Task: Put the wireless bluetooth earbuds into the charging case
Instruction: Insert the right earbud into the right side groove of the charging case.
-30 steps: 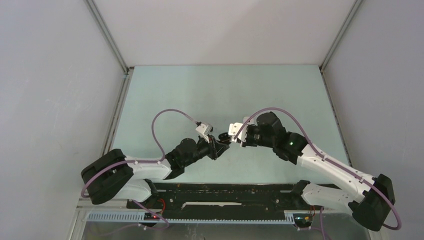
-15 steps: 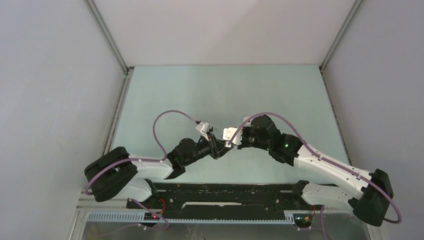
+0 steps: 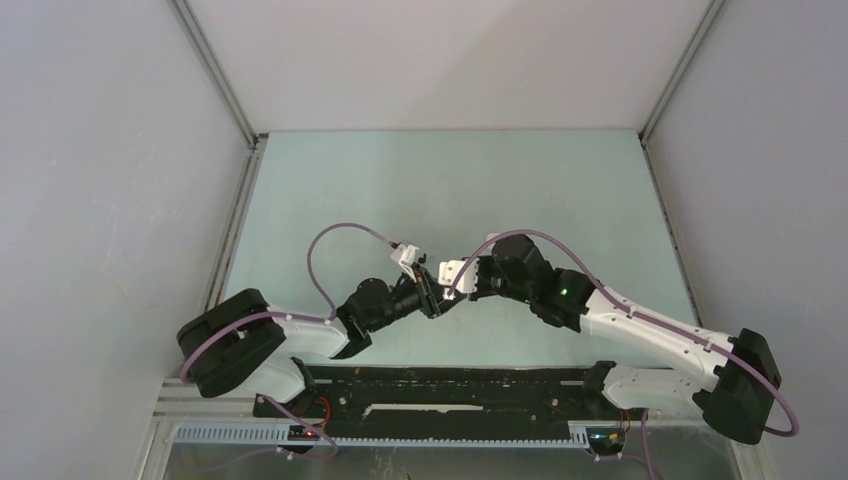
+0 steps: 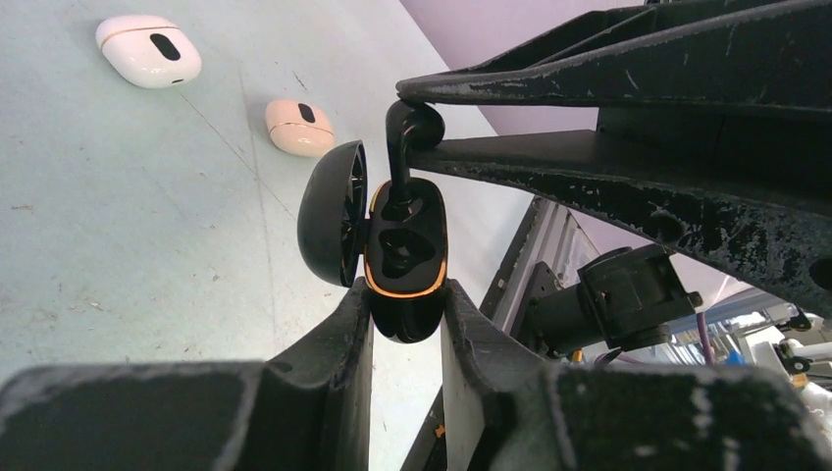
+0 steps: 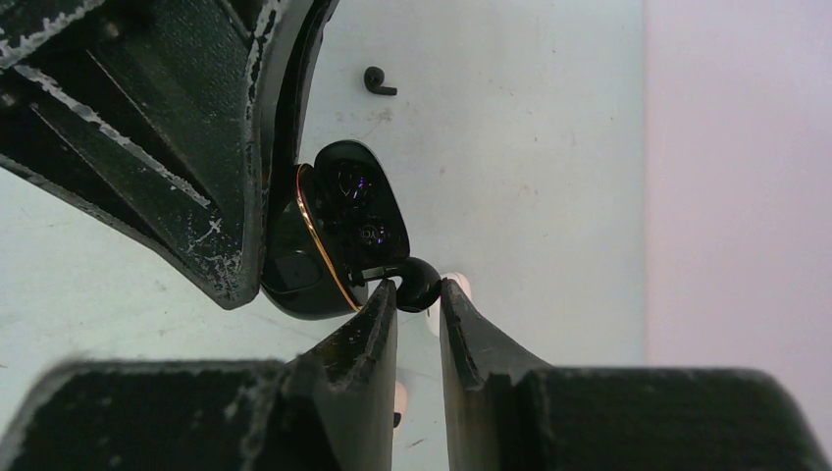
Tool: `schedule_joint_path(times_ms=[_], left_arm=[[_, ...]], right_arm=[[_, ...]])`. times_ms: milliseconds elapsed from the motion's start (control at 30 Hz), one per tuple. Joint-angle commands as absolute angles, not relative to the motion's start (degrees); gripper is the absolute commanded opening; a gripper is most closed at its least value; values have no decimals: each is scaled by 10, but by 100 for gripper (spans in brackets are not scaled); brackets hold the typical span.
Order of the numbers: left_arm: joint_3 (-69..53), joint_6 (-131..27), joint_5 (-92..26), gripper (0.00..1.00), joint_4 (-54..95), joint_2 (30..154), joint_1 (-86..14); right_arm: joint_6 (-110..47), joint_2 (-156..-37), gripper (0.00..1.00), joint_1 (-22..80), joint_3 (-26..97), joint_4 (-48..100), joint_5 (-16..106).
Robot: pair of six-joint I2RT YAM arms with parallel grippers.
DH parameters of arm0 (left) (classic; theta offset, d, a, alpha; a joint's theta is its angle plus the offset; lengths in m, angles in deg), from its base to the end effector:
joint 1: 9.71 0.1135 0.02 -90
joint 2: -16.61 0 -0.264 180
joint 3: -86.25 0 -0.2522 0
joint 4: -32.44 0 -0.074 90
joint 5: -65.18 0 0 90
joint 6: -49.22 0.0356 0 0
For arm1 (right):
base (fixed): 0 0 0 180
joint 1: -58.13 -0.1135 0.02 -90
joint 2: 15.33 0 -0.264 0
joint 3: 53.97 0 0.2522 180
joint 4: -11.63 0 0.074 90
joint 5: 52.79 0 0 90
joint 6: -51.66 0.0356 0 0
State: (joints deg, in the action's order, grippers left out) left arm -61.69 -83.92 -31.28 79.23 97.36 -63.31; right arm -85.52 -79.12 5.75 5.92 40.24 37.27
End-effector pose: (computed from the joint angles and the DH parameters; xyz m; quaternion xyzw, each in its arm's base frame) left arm 0.1471 -0.2063 0.1810 0.1044 0.7110 -0.5458 0.4309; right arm 0.1510 0.1960 0.2743 -0.6696 0.5660 0.0223 0.4804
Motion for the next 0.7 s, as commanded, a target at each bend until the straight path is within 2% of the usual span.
schedule_joint_path(times_ms=[0, 467, 667], left_arm=[[-629, -851, -310, 0, 851, 976, -626], [-637, -863, -304, 0, 889, 999, -620], [-640, -845, -300, 0, 891, 1004, -618]], right_arm=[[-868, -797, 0, 47, 66, 388, 350], [-880, -813, 0, 5, 66, 400, 316], [-883, -797, 18, 3, 66, 432, 343]])
